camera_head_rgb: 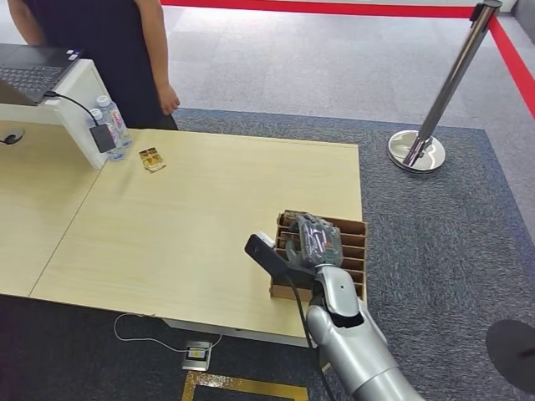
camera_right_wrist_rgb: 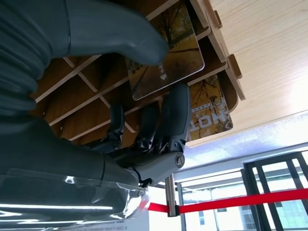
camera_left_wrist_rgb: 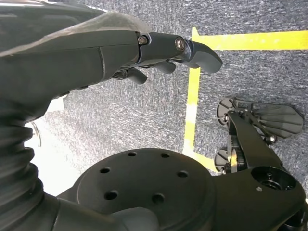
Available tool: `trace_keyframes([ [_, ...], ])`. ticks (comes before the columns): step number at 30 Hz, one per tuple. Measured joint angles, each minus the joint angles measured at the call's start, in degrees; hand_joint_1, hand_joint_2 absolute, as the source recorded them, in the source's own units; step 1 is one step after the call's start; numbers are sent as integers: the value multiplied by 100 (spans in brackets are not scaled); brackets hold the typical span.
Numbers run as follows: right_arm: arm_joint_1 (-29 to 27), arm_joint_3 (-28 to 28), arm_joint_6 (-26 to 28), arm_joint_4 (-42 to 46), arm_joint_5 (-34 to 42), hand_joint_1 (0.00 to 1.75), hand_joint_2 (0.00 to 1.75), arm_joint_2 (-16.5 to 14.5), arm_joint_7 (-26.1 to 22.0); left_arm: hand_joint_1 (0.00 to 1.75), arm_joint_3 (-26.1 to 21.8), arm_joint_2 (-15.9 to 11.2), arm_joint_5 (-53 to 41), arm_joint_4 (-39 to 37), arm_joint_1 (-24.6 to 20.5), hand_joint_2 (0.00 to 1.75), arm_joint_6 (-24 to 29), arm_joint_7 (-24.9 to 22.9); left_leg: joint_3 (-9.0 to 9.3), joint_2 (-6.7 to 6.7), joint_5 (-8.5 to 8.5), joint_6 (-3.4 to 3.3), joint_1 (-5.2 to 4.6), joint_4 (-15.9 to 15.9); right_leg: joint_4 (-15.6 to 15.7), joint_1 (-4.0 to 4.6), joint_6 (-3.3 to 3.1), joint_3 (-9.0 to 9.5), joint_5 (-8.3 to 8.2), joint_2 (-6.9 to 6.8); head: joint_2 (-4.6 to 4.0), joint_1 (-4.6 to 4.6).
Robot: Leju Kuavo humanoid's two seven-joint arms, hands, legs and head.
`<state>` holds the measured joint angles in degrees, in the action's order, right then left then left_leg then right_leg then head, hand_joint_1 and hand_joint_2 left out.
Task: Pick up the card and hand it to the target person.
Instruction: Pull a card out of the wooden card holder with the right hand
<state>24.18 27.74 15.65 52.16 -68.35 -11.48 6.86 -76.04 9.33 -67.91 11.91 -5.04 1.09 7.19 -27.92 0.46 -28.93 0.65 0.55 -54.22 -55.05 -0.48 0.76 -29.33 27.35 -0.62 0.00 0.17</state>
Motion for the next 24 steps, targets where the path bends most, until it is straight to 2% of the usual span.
trace_keyframes([
  [3,25,0,1,-33,2,105,175,-2,1,0,0,0,0,0,0,175,0,0,0,0,0,0,0,0,0,0,0,0,0,0,0,-1],
  [15,86,-24,37,-106,20,170,175,-1,24,0,8,-1,-32,0,0,175,-27,0,2,0,0,0,0,0,0,0,0,0,0,0,0,1],
  [24,64,-40,43,-77,-39,175,175,-17,22,0,9,-2,-28,0,3,175,-34,-2,3,0,0,0,0,0,0,0,0,2,0,0,0,-1],
])
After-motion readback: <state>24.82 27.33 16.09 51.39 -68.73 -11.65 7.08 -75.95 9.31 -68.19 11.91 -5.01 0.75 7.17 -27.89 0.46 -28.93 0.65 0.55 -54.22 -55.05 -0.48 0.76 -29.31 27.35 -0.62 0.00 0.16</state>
